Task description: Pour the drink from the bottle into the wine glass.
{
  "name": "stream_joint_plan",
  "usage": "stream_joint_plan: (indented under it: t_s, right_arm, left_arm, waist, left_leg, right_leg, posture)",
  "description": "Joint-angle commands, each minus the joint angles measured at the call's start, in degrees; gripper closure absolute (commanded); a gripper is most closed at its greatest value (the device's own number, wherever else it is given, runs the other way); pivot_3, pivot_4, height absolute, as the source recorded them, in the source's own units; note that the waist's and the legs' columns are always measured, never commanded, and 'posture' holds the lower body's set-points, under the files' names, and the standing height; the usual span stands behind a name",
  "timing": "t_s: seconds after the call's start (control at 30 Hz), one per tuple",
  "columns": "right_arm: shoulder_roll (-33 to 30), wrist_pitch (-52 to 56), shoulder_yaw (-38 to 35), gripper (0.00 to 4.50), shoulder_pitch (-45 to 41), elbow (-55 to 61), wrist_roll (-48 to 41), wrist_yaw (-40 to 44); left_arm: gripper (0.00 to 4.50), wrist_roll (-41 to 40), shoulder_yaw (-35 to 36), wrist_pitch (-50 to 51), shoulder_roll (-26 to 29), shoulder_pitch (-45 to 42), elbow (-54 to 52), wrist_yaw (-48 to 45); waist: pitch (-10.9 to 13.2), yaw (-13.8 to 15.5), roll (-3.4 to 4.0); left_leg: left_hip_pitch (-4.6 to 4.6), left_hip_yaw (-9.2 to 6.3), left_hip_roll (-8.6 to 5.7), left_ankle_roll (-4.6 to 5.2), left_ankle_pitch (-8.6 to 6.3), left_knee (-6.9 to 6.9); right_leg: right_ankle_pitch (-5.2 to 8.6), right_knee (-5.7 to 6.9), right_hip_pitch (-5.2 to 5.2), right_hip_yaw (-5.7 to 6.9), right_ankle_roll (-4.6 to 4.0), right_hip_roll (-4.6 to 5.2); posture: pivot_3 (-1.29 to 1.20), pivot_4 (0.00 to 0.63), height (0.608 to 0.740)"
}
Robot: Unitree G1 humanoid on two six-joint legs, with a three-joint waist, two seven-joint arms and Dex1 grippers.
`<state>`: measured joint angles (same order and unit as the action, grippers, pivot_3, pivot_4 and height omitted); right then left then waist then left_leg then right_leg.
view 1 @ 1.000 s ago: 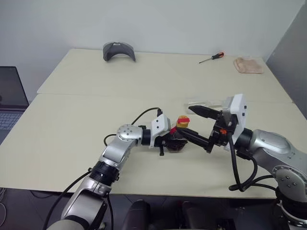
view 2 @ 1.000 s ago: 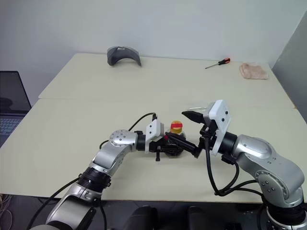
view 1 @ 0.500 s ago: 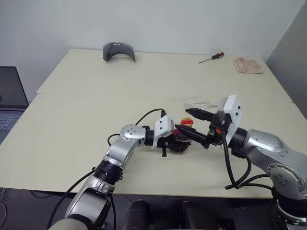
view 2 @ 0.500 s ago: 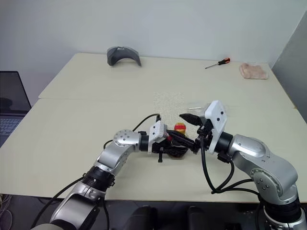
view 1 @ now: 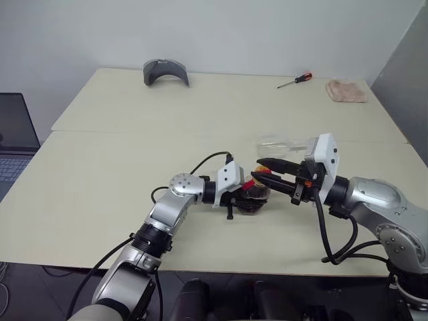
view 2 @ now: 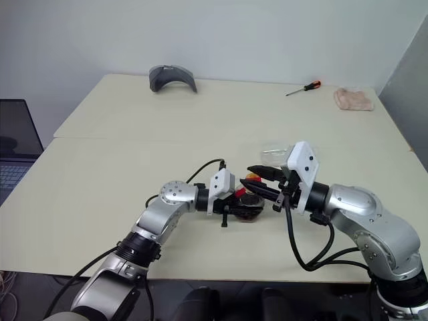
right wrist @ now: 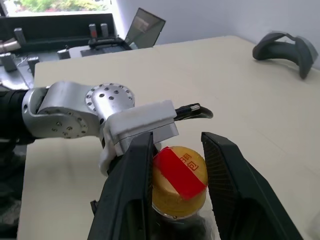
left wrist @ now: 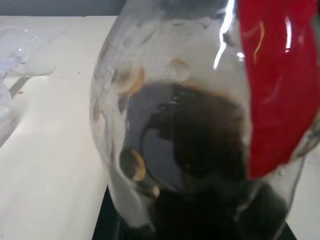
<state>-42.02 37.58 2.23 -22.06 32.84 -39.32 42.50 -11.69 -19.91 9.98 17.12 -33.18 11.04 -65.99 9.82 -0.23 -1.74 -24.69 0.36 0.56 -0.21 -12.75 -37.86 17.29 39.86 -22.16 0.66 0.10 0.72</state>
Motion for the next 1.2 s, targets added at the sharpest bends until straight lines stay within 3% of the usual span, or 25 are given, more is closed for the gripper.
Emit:
stream_joint_plan:
  t_s: [0.03, 0.2, 0.37, 0.53, 0.7, 0.93, 1.2]
  right_arm:
    - [-4.95, -6.51, 3.64, 3.34, -4.39, -9.73, 7.28, 11.42]
    - [-7.36, -15.27, 8.43, 3.34, -12.65, -21.89, 12.97, 22.37]
    - [-7.16, -6.82, 3.94, 3.34, -11.48, -16.35, 4.67, 20.97]
    - [-3.91, -0.52, -4.74, 1.66, -5.63, -6.22, -0.98, 9.62]
    - [2.92, 7.17, -14.00, 0.00, 0.69, 7.27, -9.17, -10.14]
    - [13.91, 9.64, -11.18, 0.00, 10.14, 20.09, -8.23, -31.29]
    - [18.82, 5.53, -2.25, 0.00, 13.98, 22.36, 4.92, -39.57]
  left_arm:
    - [3.52, -3.05, 0.21, 0.60, -0.48, -1.09, -6.69, -2.56]
    - [3.53, -2.86, -0.18, 0.70, -1.36, -1.11, -7.43, -2.12]
    - [3.53, -1.68, 0.60, -0.87, -3.11, -1.14, -6.24, 0.70]
    - [3.55, 0.62, 2.39, -5.48, -6.61, -1.65, -2.63, 6.58]
    - [3.58, 1.44, 2.39, -7.88, -8.81, -1.60, -0.37, 8.86]
    - [3.60, 1.66, 2.35, -8.99, -9.99, -1.45, 1.78, 10.43]
    - [3.60, 1.84, 2.18, -9.42, -10.30, -1.70, 3.01, 10.73]
  waist:
    - [0.01, -0.04, 0.00]
    - [0.05, -0.01, 0.03]
    - [0.07, 0.29, 0.04]
    - [0.08, 0.74, 0.04]
    - [0.07, 0.55, 0.05]
    - [0.06, 0.24, 0.06]
    - [0.06, 0.09, 0.07]
  left_leg:
    - [0.00, -0.03, 0.01, 0.00, 0.00, -0.01]
    - [0.00, -0.06, 0.06, 0.04, -0.02, -0.01]
    - [-0.03, -0.07, 0.05, 0.04, -0.02, -0.02]
    - [-0.09, -0.06, -0.01, 0.04, -0.02, -0.08]
    - [-0.08, -0.06, 0.00, 0.04, -0.02, -0.04]
    - [-0.08, -0.07, 0.00, 0.03, -0.02, -0.01]
    - [-0.06, -0.05, 0.00, 0.03, -0.02, -0.03]
  right_leg:
    - [0.00, 0.00, 0.00, 0.03, 0.00, -0.01]
    - [0.00, 0.00, -0.01, 0.03, -0.01, -0.08]
    - [0.00, -0.01, -0.01, 0.03, -0.01, -0.02]
    - [0.00, -0.02, 0.00, 0.05, -0.01, 0.10]
    - [0.00, 0.02, -0.01, 0.05, -0.01, 0.08]
    - [0.00, 0.03, -0.02, 0.04, 0.01, 0.03]
    - [0.03, 0.03, -0.04, 0.00, 0.05, -0.02]
  posture:
    - [0.00, 0.150, 0.740]
    - [0.00, 0.150, 0.740]
    - [0.00, 0.150, 0.740]
    - [0.00, 0.150, 0.740]
    - [0.00, 0.150, 0.740]
    - [0.00, 0.150, 0.740]
    - [0.00, 0.150, 0.740]
